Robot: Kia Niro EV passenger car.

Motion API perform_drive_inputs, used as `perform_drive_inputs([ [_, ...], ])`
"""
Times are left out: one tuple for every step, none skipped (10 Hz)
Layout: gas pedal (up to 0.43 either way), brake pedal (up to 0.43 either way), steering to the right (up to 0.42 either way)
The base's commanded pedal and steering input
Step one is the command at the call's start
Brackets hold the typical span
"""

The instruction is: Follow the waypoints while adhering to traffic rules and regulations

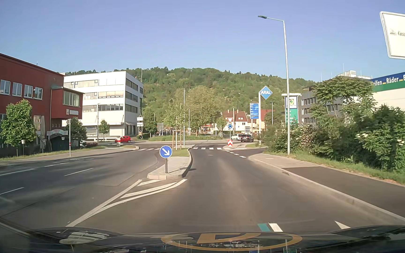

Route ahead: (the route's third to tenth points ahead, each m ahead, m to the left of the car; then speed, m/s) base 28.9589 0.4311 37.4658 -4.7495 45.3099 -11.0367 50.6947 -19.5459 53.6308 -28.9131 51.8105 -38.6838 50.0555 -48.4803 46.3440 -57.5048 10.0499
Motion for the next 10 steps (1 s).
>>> perform_drive_inputs([
  [0.000,0.000,0.011],
  [0.000,0.000,0.010],
  [0.000,0.000,0.008],
  [0.000,0.000,0.006],
  [0.000,0.000,0.004],
  [0.000,0.000,0.002],
  [0.000,0.000,0.002],
  [0.000,0.000,0.001],
  [0.000,0.024,0.000],
  [0.000,0.037,0.000],
])
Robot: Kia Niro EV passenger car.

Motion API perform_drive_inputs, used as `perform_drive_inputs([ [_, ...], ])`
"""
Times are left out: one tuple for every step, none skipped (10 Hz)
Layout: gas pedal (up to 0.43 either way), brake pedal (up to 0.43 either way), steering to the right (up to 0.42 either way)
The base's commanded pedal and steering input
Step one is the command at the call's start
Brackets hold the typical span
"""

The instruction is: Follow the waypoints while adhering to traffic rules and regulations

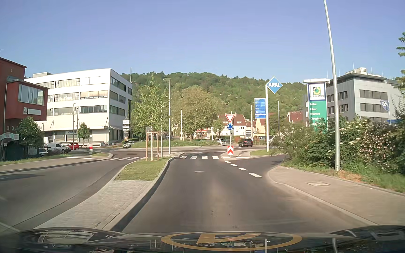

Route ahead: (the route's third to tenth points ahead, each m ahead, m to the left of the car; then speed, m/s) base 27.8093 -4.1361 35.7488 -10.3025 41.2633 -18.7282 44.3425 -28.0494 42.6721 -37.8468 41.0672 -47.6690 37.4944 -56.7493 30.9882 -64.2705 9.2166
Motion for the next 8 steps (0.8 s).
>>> perform_drive_inputs([
  [0.000,0.055,0.000],
  [0.000,0.110,0.002],
  [0.000,0.122,0.007],
  [0.000,0.134,0.013],
  [0.000,0.146,0.019],
  [0.000,0.146,0.024],
  [0.000,0.146,0.030],
  [0.000,0.110,0.037],
])
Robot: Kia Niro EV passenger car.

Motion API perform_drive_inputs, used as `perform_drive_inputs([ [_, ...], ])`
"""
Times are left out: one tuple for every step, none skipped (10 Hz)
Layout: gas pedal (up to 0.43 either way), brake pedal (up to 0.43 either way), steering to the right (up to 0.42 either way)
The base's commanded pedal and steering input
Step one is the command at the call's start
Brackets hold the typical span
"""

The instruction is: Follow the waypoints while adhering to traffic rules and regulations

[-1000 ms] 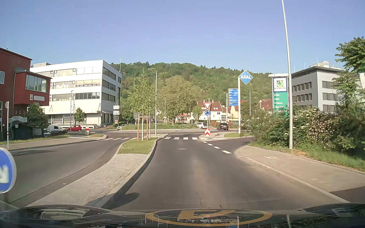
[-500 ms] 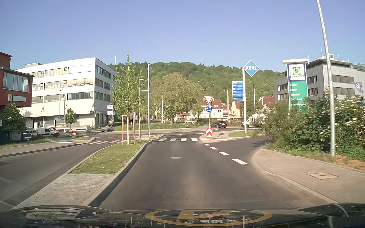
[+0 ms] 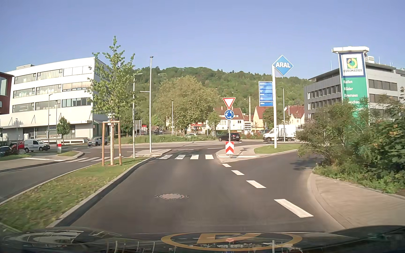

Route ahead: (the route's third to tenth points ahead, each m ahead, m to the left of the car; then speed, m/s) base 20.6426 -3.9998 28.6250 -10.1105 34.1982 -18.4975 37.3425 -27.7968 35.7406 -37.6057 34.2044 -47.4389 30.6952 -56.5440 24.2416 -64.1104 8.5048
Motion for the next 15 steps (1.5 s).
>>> perform_drive_inputs([
  [0.000,0.085,0.045],
  [0.000,0.061,0.058],
  [0.000,0.000,0.078],
  [0.000,0.000,0.091],
  [0.000,0.000,0.100],
  [0.000,0.000,0.106],
  [0.000,0.000,0.110],
  [0.000,0.000,0.113],
  [0.000,0.000,0.115],
  [0.000,0.000,0.119],
  [0.000,0.000,0.122],
  [0.000,0.000,0.126],
  [0.008,0.000,0.129],
  [0.008,0.000,0.135],
  [0.039,0.000,0.144],
])
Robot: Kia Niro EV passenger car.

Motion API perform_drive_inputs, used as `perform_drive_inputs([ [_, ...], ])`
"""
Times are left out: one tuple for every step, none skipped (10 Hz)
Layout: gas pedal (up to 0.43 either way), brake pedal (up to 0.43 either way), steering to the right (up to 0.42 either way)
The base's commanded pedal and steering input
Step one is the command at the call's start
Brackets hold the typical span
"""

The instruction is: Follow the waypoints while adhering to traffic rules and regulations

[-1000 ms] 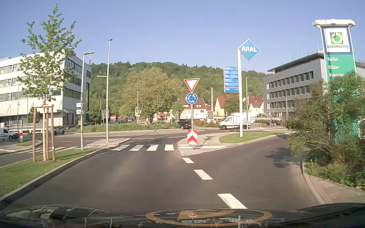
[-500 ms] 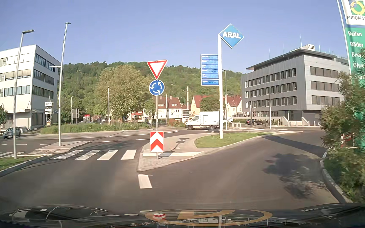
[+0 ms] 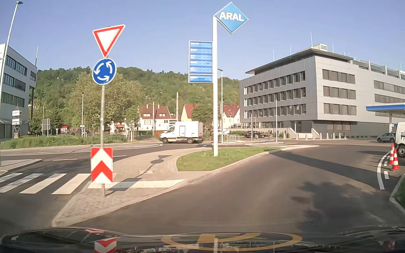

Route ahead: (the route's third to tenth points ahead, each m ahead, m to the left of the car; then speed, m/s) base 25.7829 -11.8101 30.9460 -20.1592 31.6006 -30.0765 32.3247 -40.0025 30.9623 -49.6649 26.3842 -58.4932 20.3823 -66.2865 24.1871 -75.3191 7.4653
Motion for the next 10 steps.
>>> perform_drive_inputs([
  [0.118,0.000,0.159],
  [0.118,0.000,0.172],
  [0.118,0.000,0.179],
  [0.118,0.000,0.183],
  [0.118,0.000,0.183],
  [0.118,0.000,0.182],
  [0.118,0.000,0.181],
  [0.118,0.000,0.179],
  [0.118,0.000,0.177],
  [0.118,0.000,0.176],
])
